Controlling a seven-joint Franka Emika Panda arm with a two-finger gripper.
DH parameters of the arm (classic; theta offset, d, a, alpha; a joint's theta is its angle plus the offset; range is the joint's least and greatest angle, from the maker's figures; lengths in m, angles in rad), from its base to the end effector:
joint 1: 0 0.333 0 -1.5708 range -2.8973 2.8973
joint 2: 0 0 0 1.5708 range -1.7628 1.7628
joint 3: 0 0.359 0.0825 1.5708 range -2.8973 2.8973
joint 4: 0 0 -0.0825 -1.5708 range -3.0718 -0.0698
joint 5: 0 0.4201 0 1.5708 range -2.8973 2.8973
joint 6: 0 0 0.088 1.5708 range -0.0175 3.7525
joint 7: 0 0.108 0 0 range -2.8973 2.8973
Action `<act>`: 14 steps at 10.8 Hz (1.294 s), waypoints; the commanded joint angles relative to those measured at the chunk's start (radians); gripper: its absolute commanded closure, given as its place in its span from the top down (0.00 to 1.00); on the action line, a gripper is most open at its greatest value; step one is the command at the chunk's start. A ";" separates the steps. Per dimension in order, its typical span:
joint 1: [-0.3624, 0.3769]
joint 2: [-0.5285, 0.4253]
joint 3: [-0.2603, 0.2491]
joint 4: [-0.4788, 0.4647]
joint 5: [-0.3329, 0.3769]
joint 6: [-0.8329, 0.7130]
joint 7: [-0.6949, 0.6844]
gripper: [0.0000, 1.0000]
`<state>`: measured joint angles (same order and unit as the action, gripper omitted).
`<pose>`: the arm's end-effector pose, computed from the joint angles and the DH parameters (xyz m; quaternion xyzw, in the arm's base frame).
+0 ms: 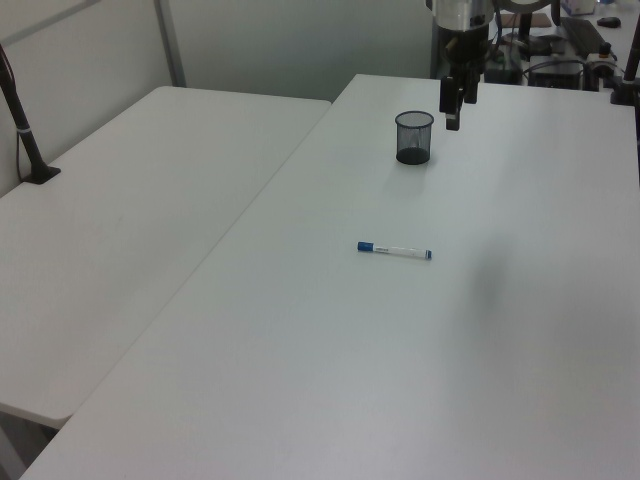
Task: Insert the marker
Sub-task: 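Move the open gripper toward the white marker with blue cap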
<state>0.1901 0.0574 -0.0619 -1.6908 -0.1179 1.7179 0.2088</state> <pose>0.6120 0.0687 0.5839 0.9976 -0.0307 -0.0048 0.0616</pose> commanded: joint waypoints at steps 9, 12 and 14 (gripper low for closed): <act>0.002 0.022 -0.019 -0.018 0.092 0.127 -0.045 1.00; 0.018 0.155 -0.009 0.020 0.092 0.258 -0.045 1.00; 0.031 0.293 -0.009 0.115 0.080 0.262 -0.048 1.00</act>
<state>0.2011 0.2019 -0.0652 -1.6875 -0.0480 1.9668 0.1885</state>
